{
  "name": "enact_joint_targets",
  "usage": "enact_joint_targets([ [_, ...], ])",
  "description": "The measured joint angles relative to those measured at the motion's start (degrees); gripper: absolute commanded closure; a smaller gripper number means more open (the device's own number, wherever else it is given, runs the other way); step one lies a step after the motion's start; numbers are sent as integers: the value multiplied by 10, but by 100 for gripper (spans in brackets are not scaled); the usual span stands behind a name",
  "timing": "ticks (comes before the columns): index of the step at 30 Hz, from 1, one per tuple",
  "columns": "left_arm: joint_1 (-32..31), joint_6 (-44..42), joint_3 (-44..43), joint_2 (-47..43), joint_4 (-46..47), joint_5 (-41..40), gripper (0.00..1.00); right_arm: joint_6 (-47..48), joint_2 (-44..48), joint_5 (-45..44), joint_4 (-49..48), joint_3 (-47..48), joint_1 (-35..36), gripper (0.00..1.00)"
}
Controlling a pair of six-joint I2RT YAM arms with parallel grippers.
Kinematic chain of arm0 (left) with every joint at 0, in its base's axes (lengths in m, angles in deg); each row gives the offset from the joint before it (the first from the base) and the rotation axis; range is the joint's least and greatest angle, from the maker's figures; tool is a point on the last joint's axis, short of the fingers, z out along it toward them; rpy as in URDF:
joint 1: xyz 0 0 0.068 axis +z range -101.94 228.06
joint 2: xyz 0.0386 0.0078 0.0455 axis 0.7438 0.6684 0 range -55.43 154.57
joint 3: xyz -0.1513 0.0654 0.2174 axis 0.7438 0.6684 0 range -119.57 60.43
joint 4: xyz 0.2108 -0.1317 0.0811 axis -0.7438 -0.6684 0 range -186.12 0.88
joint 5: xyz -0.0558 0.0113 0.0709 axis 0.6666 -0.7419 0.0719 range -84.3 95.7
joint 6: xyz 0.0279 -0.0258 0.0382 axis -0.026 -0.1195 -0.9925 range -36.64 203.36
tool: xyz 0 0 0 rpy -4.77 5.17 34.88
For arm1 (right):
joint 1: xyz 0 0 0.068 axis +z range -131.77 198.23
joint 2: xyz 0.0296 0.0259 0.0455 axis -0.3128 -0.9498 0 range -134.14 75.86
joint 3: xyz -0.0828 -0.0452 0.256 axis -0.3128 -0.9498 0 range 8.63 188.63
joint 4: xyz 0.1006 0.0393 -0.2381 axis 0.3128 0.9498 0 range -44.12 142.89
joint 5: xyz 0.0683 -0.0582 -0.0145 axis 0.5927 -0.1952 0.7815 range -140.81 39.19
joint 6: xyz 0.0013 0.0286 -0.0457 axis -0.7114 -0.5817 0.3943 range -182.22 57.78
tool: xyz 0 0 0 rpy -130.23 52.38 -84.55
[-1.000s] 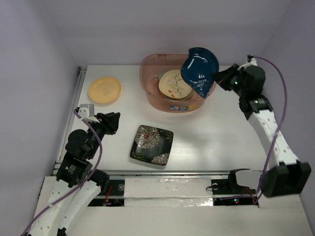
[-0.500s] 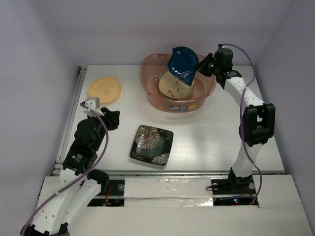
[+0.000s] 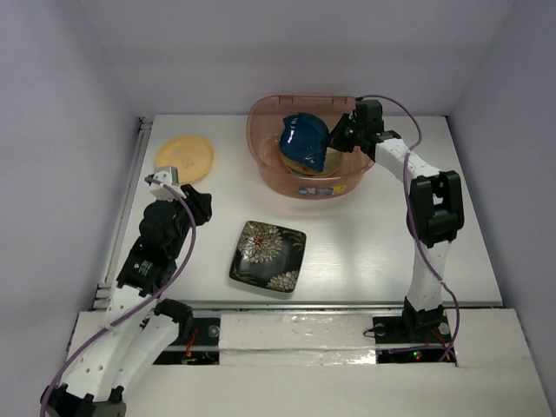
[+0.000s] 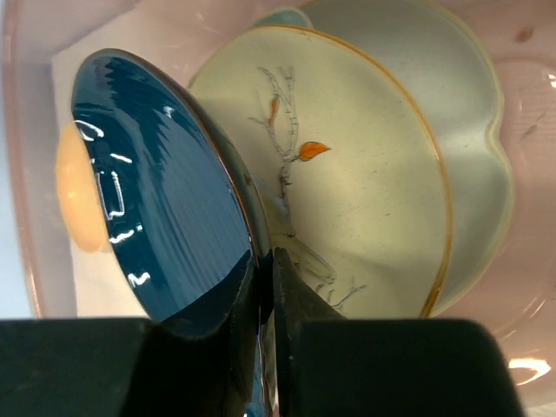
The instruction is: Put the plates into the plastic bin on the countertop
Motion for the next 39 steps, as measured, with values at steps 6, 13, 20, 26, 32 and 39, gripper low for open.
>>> enact_joint_targets([
  [6, 35, 10, 0, 33, 9, 33, 63, -3, -19, 5, 3, 4, -1, 74],
  [13, 45, 17, -10, 75, 23, 66, 46, -19, -19, 8, -20, 1, -2, 53],
  [20, 48, 23, -53, 130, 45, 82, 45, -34, 23, 8, -52, -57, -3, 18],
  [26, 81, 52, -70, 174, 84, 111, 45, -39, 164, -7, -86, -128, -3, 0],
  [32, 148, 111, -72, 241, 134, 167, 100, -37, 323, -34, -155, -224, -3, 58],
  [39, 210, 163, -72, 347, 180, 199, 81, -61, 457, -66, -214, -403, -3, 100],
])
